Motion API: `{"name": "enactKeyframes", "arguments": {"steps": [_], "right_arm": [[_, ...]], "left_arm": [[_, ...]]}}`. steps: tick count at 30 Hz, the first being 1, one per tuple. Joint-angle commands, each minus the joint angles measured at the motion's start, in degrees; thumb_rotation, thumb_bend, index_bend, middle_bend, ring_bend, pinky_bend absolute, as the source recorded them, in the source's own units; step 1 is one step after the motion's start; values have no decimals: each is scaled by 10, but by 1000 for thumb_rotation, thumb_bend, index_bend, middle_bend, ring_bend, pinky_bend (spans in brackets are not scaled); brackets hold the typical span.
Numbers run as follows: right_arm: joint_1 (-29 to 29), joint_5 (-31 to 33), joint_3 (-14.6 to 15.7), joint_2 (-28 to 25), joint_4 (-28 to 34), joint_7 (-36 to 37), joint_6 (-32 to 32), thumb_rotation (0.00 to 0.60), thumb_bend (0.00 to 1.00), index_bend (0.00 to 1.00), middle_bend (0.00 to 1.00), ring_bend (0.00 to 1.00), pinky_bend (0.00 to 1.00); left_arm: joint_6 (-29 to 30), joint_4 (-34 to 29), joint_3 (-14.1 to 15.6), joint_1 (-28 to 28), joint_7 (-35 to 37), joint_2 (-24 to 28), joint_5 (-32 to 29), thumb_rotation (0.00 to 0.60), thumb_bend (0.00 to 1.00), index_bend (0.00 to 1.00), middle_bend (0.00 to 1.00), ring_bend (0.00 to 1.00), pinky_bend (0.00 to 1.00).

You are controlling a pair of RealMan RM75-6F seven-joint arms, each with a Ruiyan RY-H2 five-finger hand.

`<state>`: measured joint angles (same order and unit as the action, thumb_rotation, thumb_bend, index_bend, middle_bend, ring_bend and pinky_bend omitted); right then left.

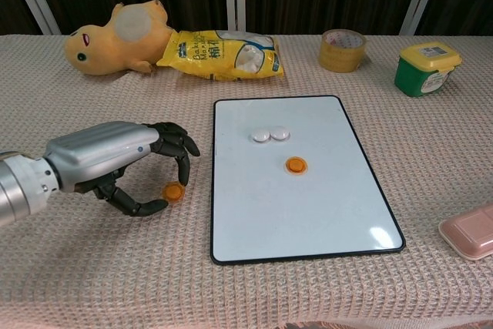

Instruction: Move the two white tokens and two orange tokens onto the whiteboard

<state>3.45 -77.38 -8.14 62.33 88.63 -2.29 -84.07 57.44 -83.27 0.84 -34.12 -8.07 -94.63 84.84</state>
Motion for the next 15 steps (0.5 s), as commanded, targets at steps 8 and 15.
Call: {"name": "enactKeyframes", "arguments": {"steps": [8, 15], "right_arm": [[3, 0, 0, 2, 2, -6, 3, 600, 477, 0, 0, 0, 0], [1, 6, -2, 0, -2, 1, 3, 600, 477, 0, 0, 0, 0]], "left_arm": [[-30, -55, -41, -47, -61, 4, -2, 600, 317, 531, 193, 53, 137], [-105, -44, -97, -108, -142, -40, -95, 600, 317, 532, 193, 53, 137]]}}
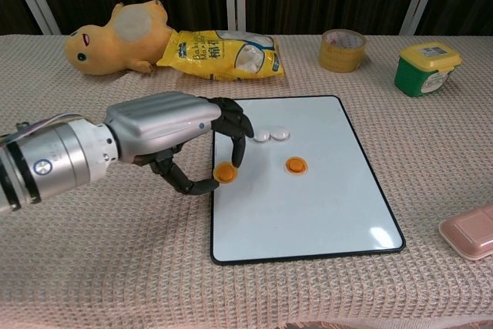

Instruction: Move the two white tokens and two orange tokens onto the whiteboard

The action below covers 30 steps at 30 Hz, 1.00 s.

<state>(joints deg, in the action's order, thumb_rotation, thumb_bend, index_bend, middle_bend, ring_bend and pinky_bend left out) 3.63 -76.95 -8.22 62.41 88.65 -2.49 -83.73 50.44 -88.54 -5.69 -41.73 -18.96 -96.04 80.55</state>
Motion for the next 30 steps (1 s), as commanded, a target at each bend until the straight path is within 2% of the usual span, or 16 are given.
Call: {"name": "enactKeyframes", "arguments": {"steps": [1, 6, 14, 30], "right_arm": [[-1, 4, -2, -1, -4, 5, 0, 600, 477, 0, 0, 0, 0], [-3, 10, -9, -3, -13, 18, -4, 600, 477, 0, 0, 0, 0], [-8, 22, -13, -7, -22, 32, -5, 600, 477, 0, 0, 0, 0], [-12, 19, -14, -9, -18, 30, -11, 600, 477, 0, 0, 0, 0]], "left_arm": [[-41, 14, -39, -39, -39, -33, -65, 600, 317, 531, 193, 53, 137], [-53, 48, -60, -69, -67, -69, -113, 600, 317, 530, 195, 53, 137], [-59, 90, -65, -95, -88, -110, -170, 600, 317, 529, 208, 67, 136], [-52, 113, -58, -116, -77, -118, -185, 600, 317, 524, 208, 67, 137]]}}
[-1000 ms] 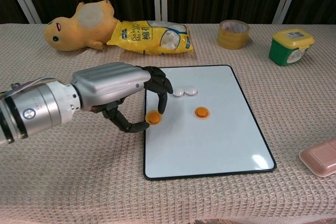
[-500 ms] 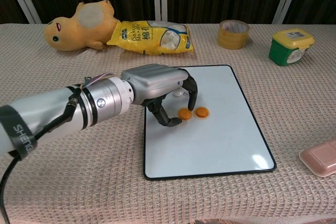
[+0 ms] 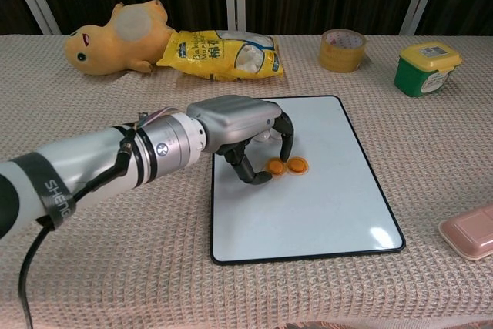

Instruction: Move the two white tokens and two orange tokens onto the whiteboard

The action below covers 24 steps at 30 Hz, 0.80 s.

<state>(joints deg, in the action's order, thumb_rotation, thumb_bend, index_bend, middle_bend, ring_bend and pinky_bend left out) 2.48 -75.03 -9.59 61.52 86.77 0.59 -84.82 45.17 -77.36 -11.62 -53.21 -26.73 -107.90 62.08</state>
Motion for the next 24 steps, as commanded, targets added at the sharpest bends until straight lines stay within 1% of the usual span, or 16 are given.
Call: {"name": "enactKeyframes", "arguments": {"steps": [1, 16, 24], "right_arm": [[0, -1, 0, 0, 1, -1, 0, 600, 477, 0, 0, 0, 0], [1, -2, 2, 2, -2, -1, 4, 600, 477, 0, 0, 0, 0], [1, -4, 2, 2, 0, -1, 3, 600, 477, 0, 0, 0, 0]], "left_arm": [[1, 2, 2, -2, 1, 0, -2, 600, 317, 523, 208, 67, 137], [9, 10, 13, -8, 7, -2, -3, 600, 317, 505, 216, 67, 136], [9, 7, 18, -11, 8, 1, -5, 600, 317, 445, 215, 67, 137]]}}
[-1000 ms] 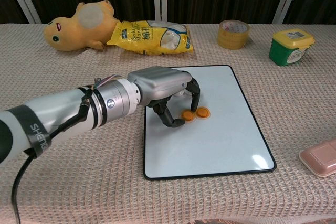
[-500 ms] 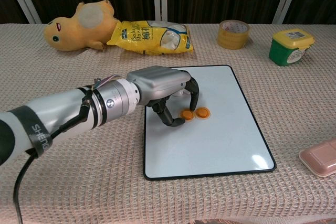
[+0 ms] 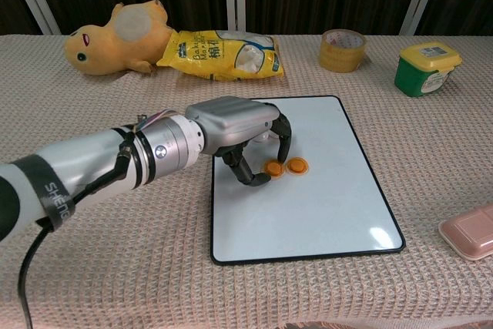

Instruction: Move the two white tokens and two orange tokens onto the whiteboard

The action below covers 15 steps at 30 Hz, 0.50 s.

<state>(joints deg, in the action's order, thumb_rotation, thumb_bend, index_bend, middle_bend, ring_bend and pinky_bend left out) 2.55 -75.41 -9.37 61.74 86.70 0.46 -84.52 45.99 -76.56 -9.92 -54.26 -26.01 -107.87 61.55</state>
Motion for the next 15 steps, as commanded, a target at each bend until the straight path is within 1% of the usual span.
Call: {"name": "enactKeyframes", "arguments": {"steps": [1, 6, 15], "right_arm": [[0, 0, 0, 0, 1, 0, -1, 600, 477, 0, 0, 0, 0], [-1, -1, 1, 0, 2, -1, -1, 600, 477, 0, 0, 0, 0], [-1, -3, 1, -1, 5, -2, -3, 600, 477, 0, 0, 0, 0]], "left_arm": [[1, -2, 1, -1, 1, 1, 1, 600, 317, 439, 215, 67, 137], [4, -4, 3, -1, 2, 3, 2, 600, 317, 406, 215, 67, 137], [6, -8, 6, -2, 6, 3, 3, 600, 318, 379, 215, 67, 137]]}}
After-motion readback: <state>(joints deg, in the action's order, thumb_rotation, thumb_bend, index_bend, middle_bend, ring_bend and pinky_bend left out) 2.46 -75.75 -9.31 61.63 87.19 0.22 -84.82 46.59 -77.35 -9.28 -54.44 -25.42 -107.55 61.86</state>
